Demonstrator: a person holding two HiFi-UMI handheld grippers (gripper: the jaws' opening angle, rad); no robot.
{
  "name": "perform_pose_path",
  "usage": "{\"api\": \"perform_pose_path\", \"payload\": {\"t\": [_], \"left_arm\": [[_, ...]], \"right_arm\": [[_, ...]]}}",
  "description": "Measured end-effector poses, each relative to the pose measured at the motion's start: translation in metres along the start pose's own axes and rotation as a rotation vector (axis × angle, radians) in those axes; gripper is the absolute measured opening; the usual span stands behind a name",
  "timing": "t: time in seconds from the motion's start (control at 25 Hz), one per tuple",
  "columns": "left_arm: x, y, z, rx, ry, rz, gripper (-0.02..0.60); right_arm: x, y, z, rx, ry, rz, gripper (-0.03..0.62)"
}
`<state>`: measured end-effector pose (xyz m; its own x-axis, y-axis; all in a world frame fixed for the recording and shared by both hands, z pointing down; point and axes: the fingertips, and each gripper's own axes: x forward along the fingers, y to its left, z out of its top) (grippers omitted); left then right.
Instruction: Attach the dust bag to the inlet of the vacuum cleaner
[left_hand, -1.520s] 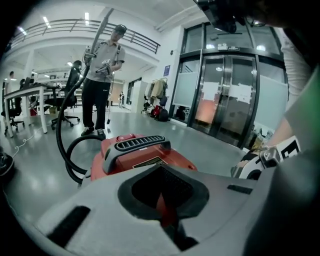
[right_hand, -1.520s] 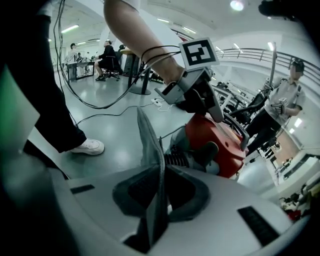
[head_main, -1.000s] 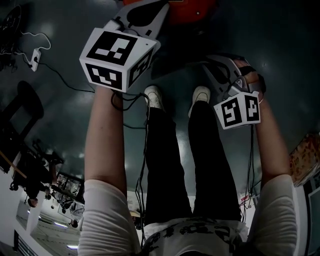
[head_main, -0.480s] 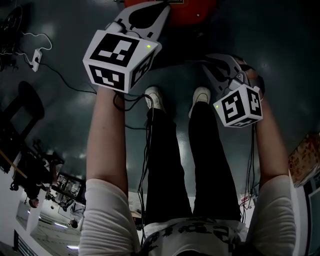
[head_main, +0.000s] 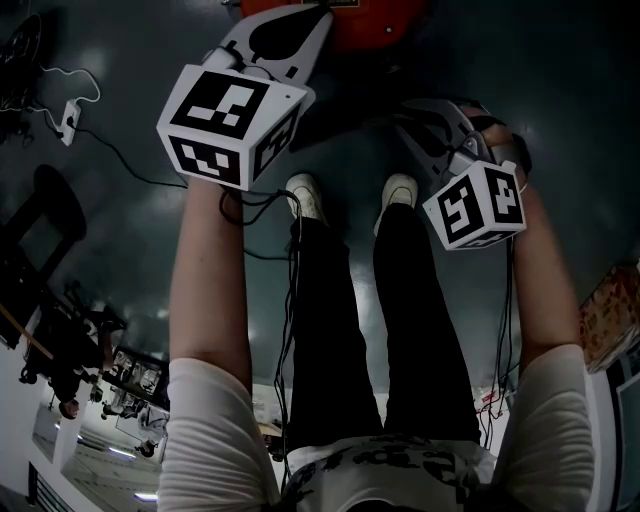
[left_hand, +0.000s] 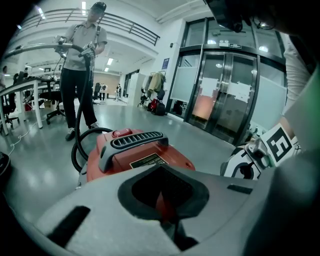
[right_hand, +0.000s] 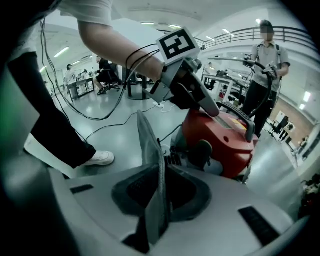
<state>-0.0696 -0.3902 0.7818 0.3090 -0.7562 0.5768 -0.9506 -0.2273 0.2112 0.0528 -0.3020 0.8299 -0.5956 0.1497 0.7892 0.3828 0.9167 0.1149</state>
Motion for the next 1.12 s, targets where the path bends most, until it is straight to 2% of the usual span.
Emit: {"api": "perform_pose_path", "payload": {"t": [0.16,0.4,0.64,0.8,0.92,1.12], "left_arm": [[0.002,0.006,0.001,-0.006,-0.006,0.015,0.003],[0.006,-0.001,-0.007,0.012,0.005,0.006,0.003],[0.005,0.003,-0.009,-0.012,0.005,0.011,0.003],[-0.002,0.000,-0.006,-0.031,0.017,0.015,0.003],[0.002,0.001,-0.010,-0.022,0.024,0.011,0.003],[0.005,0.000,-0.010,-0.013,0.023,0.017,0.003]], "right_arm": [[0.004,-0.001,0.000,-0.062,-0.007,0.020,0.041],[0.001,0.001,-0.023,0.004,-0.065,0.016,0.040],[0.011,-0.001,-0.007,-0.077,-0.054,0.013,0.041],[0.003,-0.003,0.000,-0.021,-0.067,0.025,0.043],[0.006,-0.008,-0.012,0.028,-0.078,0.020,0.043],[0.006,-0.009,-0.018,0.047,-0.069,0.021,0.043]]}}
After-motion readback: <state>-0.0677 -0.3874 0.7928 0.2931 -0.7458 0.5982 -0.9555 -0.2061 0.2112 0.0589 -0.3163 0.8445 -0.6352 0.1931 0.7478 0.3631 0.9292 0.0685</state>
